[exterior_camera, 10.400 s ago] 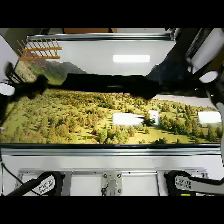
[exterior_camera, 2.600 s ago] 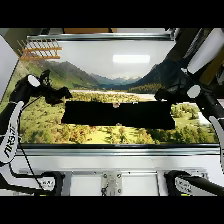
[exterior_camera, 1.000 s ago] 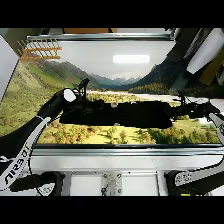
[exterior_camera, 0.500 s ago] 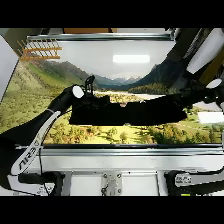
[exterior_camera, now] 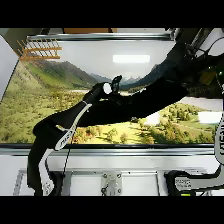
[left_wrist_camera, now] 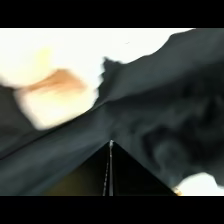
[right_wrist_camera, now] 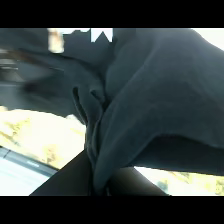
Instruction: Fold the clothes and pants, and hang the long-sleeved shirts on hangers.
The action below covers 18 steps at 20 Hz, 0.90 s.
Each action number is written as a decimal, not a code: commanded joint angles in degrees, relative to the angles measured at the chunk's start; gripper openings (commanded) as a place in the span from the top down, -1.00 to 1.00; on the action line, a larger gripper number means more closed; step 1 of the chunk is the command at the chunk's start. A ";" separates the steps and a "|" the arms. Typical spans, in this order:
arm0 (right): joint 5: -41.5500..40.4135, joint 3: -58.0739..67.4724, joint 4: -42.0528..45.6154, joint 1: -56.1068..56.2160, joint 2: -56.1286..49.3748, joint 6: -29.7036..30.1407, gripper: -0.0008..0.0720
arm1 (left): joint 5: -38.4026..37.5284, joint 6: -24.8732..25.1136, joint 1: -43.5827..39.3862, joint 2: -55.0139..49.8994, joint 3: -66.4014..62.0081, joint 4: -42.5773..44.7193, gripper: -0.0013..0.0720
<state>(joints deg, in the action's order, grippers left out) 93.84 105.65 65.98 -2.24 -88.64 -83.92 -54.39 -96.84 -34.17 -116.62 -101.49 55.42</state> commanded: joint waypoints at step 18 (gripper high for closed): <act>-5.53 6.40 -3.58 19.89 -1.84 -7.89 0.94 | -18.12 1.49 16.76 6.25 -12.76 9.75 0.94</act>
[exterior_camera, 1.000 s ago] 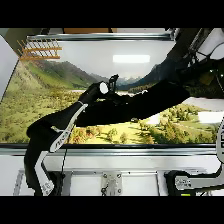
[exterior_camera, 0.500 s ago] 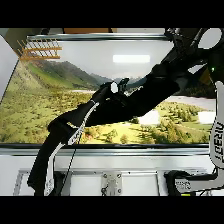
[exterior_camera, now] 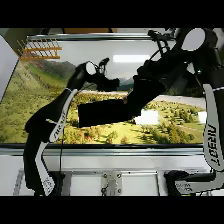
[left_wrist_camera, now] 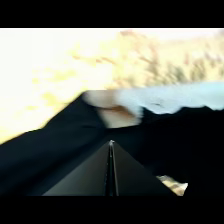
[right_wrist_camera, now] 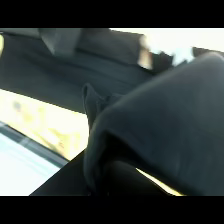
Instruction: Fold the clothes and pants, and hang the long-sleeved shirts on hangers.
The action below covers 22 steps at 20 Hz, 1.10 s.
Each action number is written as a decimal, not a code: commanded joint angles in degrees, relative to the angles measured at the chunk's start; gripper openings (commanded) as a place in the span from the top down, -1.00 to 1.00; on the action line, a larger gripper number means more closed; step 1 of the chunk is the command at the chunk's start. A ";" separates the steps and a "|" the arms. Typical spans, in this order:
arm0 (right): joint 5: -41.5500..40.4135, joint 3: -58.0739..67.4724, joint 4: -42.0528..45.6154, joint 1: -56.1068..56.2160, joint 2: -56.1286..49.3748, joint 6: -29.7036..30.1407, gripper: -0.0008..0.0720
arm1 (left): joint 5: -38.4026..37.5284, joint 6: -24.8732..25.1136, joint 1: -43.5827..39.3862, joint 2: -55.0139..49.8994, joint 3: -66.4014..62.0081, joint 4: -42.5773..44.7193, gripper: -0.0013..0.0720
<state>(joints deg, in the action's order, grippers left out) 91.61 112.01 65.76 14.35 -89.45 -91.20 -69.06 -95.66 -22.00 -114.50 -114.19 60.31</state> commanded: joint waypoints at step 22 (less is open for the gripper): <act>-34.18 -0.50 -17.88 25.27 -18.73 13.22 -0.95 | -9.51 2.89 22.38 22.12 1.49 8.35 0.94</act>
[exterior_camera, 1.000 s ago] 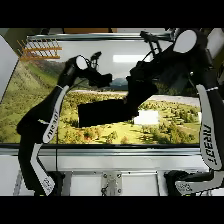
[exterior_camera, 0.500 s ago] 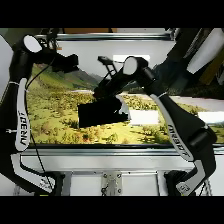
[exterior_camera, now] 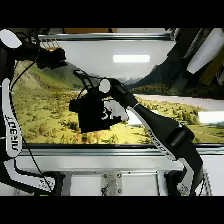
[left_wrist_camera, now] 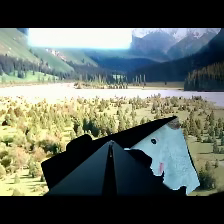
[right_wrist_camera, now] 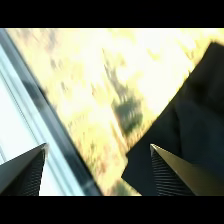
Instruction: Fold the clothes and pants, and hang the long-sleeved shirts on hangers.
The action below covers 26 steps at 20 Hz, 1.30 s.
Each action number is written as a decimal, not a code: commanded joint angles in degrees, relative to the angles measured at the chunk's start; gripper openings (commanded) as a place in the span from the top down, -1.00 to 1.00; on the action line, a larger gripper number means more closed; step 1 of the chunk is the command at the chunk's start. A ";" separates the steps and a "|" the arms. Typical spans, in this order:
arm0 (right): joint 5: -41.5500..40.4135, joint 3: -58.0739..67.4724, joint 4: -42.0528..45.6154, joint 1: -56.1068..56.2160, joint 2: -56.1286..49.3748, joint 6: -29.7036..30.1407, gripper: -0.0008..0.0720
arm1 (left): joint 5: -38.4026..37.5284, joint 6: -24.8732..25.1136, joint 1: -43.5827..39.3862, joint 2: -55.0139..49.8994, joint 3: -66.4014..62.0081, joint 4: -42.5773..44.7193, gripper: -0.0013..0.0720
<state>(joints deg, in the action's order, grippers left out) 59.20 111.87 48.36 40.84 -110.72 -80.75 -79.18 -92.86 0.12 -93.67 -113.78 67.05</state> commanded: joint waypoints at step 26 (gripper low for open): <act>0.66 -33.20 -19.63 -25.49 3.10 14.14 0.94 | 19.06 -0.81 -7.82 29.20 53.05 4.94 0.94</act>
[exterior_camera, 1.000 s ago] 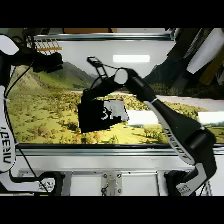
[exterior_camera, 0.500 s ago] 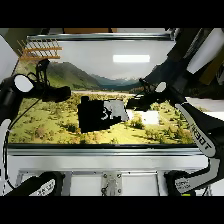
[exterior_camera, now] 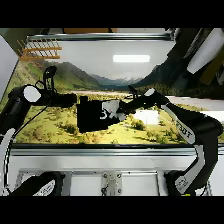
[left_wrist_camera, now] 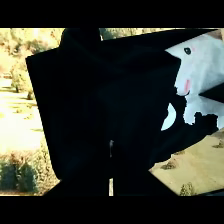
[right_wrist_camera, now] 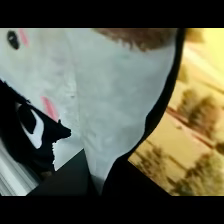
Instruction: Fold the clothes and pants, and hang the long-sleeved shirts on hangers.
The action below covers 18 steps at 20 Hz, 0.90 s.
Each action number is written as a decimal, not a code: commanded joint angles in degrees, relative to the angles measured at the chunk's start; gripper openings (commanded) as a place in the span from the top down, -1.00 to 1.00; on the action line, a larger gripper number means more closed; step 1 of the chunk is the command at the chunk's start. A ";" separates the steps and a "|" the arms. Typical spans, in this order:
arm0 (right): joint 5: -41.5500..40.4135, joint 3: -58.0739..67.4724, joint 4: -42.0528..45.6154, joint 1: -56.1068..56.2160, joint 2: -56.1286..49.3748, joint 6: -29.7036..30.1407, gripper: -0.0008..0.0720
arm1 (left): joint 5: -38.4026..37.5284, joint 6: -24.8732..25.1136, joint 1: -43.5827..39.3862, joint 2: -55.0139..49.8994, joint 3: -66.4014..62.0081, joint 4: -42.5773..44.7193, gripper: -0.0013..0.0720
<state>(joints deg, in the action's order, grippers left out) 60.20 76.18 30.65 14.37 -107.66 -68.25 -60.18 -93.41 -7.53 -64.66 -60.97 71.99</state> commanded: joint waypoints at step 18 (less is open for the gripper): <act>1.05 -20.79 42.77 -59.21 40.39 -25.38 0.94 | -0.26 -0.31 -0.17 0.20 0.26 -0.04 0.94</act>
<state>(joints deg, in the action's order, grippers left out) 62.57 64.69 71.88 -37.08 -72.55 -89.76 -60.40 -93.78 -7.68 -64.51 -60.73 71.96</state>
